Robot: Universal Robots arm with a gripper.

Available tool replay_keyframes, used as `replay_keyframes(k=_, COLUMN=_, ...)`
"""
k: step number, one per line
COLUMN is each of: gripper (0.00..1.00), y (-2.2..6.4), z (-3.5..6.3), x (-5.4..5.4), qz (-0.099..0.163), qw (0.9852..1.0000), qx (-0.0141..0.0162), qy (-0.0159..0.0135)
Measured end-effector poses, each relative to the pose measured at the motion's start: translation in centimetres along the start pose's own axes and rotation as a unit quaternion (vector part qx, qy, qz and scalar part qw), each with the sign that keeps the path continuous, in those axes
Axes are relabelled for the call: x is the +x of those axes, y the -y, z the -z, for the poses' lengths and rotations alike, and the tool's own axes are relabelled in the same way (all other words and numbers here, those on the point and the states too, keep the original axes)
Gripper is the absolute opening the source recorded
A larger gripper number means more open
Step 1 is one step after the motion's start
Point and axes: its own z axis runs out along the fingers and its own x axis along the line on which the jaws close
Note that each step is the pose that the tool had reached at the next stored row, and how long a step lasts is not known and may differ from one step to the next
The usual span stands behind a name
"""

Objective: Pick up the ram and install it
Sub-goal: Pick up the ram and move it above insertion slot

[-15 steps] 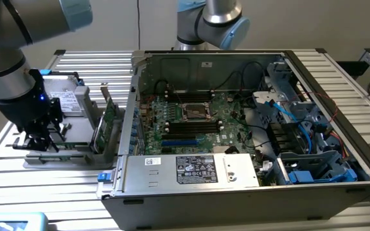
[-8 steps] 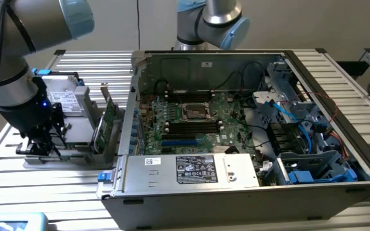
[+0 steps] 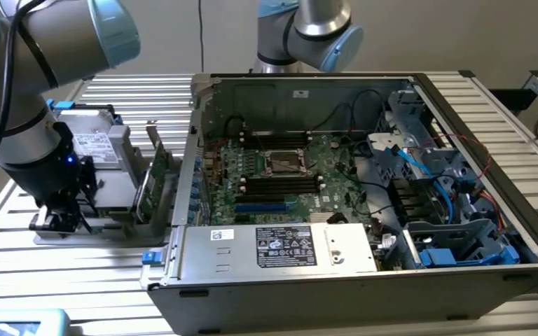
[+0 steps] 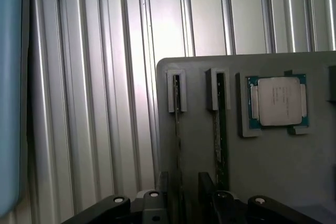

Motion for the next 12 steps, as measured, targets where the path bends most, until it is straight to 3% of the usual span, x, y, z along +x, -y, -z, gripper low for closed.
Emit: replay_keyframes(k=12, gripper=0.36, y=0.10, z=-1.10, x=0.0, qz=0.004, qw=1.0000, qx=-0.0001, qy=-0.0001)
